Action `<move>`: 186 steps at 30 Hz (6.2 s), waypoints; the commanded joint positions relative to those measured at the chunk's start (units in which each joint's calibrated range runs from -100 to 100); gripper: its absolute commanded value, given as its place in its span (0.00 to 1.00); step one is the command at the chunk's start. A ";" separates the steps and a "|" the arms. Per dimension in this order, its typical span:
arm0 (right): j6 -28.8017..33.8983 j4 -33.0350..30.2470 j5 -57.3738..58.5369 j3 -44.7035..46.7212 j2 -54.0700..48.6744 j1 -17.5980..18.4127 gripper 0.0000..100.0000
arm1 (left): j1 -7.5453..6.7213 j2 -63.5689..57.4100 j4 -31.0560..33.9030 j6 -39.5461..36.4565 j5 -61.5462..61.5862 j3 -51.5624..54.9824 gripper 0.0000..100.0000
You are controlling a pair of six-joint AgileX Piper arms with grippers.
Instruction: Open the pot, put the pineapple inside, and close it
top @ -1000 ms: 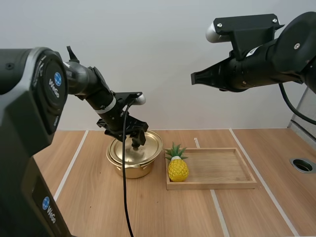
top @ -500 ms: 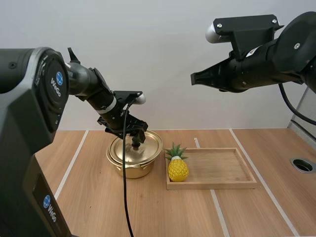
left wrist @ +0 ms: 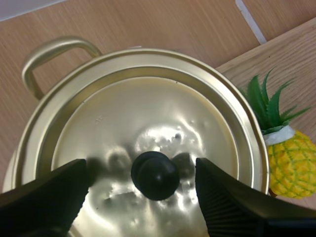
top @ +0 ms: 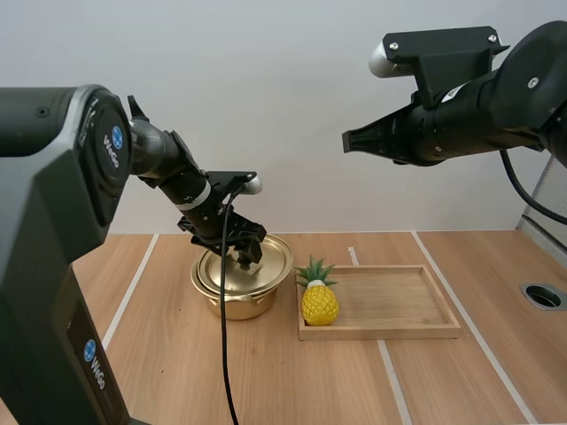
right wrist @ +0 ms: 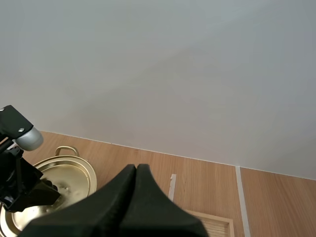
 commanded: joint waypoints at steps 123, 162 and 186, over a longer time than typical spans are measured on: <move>-10.52 11.74 10.69 -0.64 1.20 -0.18 0.00 | 3.63 -57.74 8.21 -25.75 -30.12 -10.70 0.00; -22.82 18.12 15.74 5.90 24.74 -0.18 0.00 | 3.63 -57.74 8.33 -25.55 -28.11 -10.70 0.00; -25.50 18.13 0.32 18.19 29.90 4.59 0.00 | 3.63 -57.74 8.33 -25.55 -28.11 -10.70 0.00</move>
